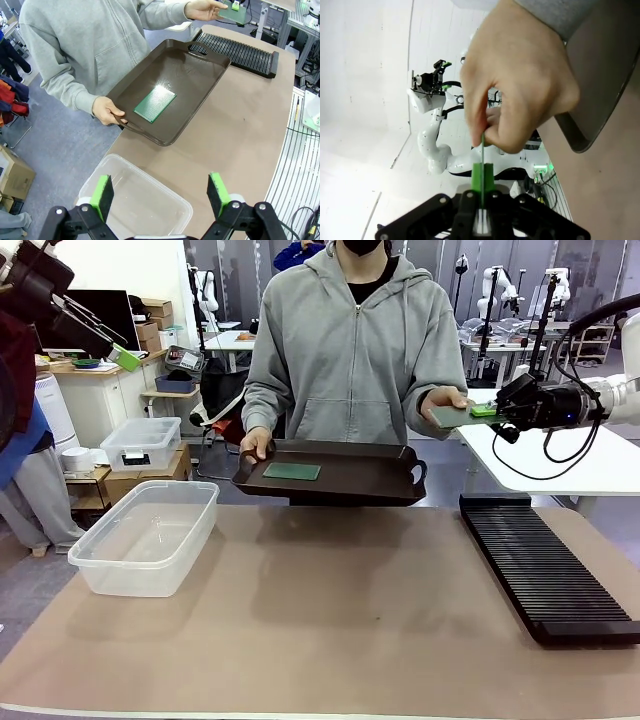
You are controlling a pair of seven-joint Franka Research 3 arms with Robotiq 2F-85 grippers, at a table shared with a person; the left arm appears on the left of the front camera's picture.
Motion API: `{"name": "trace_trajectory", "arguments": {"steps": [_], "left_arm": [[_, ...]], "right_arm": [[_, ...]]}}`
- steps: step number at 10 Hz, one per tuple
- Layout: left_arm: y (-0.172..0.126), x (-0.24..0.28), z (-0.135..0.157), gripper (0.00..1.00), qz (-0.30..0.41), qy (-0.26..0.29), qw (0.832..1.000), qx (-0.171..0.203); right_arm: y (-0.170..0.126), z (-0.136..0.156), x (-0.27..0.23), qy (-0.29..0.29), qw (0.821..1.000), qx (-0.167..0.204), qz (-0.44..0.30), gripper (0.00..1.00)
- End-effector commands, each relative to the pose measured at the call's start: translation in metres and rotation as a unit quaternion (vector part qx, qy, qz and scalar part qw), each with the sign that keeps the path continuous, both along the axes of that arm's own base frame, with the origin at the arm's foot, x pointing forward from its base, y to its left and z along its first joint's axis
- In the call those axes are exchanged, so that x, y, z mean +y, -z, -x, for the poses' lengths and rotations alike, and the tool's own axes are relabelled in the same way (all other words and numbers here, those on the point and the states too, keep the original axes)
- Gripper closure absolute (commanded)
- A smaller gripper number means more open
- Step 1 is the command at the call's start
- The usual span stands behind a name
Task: Sort PCBs into racks and boxes based on the side picked up.
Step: Pick up the Blank PCB handed by the Human.
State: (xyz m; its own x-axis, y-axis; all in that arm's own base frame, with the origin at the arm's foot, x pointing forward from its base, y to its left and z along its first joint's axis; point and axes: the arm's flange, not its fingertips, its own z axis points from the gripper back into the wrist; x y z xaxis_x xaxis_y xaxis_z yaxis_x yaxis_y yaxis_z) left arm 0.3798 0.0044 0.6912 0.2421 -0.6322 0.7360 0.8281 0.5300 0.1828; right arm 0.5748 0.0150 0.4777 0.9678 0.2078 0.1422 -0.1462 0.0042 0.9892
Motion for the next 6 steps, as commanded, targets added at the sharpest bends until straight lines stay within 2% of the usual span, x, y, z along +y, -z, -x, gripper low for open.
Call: {"name": "trace_trajectory", "arguments": {"steps": [1,5,6], "left_arm": [[0.0001,0.0004,0.0009,0.00,0.000,0.004,1.000,0.002],[0.0001,0.0004,0.0009,0.00,0.000,0.004,1.000,0.002],[0.0001,0.0004,0.0009,0.00,0.000,0.004,1.000,0.002]], "right_arm": [[-0.0023,-0.0007,-0.0040,-0.020,1.000,0.018,0.002,1.00],[-0.0019,0.0010,-0.0034,-0.020,0.999,0.026,0.001,1.00],[-0.0051,-0.0012,-0.0035,-0.006,1.000,0.013,-0.006,1.00]]}}
